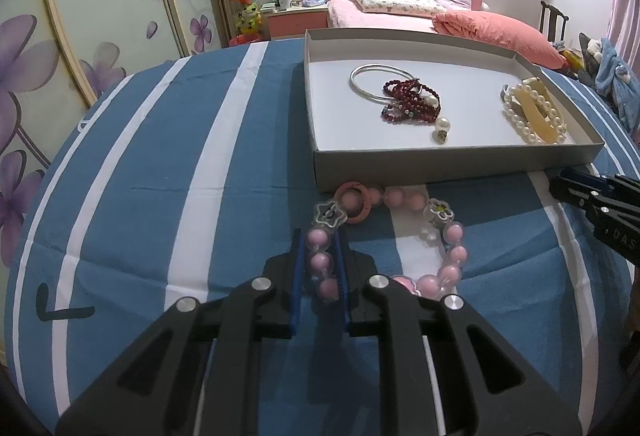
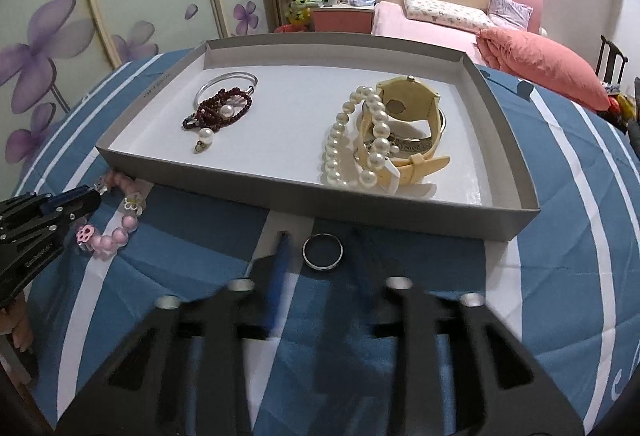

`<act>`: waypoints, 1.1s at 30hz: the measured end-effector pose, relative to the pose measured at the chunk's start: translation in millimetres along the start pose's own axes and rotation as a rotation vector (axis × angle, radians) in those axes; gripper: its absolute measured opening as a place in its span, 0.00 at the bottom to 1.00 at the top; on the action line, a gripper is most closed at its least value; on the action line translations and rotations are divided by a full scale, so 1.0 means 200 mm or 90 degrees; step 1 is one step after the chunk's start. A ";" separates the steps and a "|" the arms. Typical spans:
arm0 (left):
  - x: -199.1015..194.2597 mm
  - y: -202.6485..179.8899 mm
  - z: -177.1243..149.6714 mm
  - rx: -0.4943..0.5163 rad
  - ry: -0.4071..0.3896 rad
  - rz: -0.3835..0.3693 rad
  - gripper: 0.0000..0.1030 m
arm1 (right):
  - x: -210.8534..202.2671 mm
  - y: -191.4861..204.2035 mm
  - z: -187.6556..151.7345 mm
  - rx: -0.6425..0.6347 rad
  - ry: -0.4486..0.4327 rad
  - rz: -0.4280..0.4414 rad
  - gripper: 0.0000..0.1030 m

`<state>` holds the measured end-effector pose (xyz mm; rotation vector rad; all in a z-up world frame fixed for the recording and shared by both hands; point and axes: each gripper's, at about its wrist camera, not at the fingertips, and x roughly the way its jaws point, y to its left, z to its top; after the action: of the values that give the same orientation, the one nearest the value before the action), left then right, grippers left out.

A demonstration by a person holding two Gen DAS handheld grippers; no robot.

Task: Organize jewelry
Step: 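Grasp the silver ring on the bed with the right gripper while the left holds the bracelet, then lift the pink bracelet and silver ring and carry both over the tray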

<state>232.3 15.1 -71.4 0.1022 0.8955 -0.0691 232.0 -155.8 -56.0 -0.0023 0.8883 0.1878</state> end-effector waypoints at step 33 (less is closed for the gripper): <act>-0.31 0.02 0.09 -0.029 -0.143 -0.029 0.10 | -0.48 -0.08 -0.06 0.036 -0.255 -0.007 0.22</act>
<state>207.7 17.4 -11.2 0.0310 0.6741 -0.1008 166.8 -187.8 10.2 0.0800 0.4944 0.1460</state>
